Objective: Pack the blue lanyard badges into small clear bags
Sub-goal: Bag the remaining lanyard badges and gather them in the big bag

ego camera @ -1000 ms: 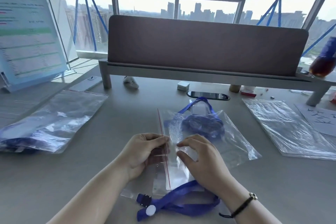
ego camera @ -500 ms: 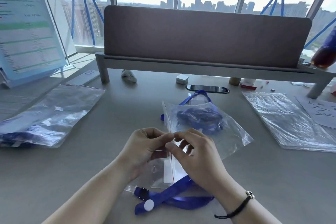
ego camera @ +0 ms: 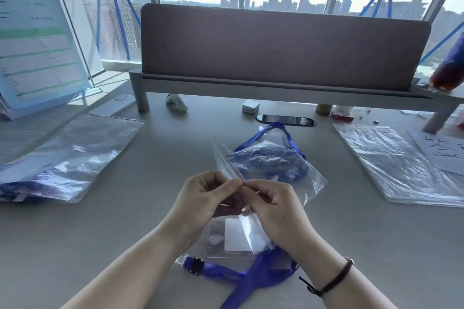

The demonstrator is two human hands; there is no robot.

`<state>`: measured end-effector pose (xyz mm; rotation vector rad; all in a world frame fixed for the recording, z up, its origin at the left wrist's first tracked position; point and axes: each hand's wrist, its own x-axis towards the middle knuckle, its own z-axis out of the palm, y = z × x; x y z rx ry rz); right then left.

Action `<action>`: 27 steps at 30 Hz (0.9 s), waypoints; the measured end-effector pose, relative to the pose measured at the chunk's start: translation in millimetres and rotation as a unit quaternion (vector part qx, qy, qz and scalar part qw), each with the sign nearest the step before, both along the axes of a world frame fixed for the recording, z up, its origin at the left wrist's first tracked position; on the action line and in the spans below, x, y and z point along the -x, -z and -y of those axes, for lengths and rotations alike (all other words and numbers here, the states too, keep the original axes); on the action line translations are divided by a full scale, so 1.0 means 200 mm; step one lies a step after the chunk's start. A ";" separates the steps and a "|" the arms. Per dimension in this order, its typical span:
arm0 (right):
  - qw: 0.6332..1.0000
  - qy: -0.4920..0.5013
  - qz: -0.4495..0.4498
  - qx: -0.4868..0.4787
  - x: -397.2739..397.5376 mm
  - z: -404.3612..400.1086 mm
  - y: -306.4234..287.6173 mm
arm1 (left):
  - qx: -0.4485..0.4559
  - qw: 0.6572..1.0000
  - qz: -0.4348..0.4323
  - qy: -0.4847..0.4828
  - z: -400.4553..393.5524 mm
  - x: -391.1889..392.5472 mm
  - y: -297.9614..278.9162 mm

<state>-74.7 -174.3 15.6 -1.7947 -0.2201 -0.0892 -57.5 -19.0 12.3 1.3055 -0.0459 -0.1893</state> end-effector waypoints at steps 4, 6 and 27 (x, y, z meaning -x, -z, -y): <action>0.991 0.102 0.057 0.064 -0.03 0.04 0.03 | -0.079 0.996 0.017 -0.038 0.01 -0.01 0.01; 0.974 0.147 0.120 0.120 -0.04 0.06 0.03 | -0.117 0.992 0.024 -0.051 0.01 -0.01 0.02; 0.927 0.271 0.247 0.081 -0.10 0.27 -0.05 | -0.221 0.973 0.065 -0.002 -0.03 -0.03 0.07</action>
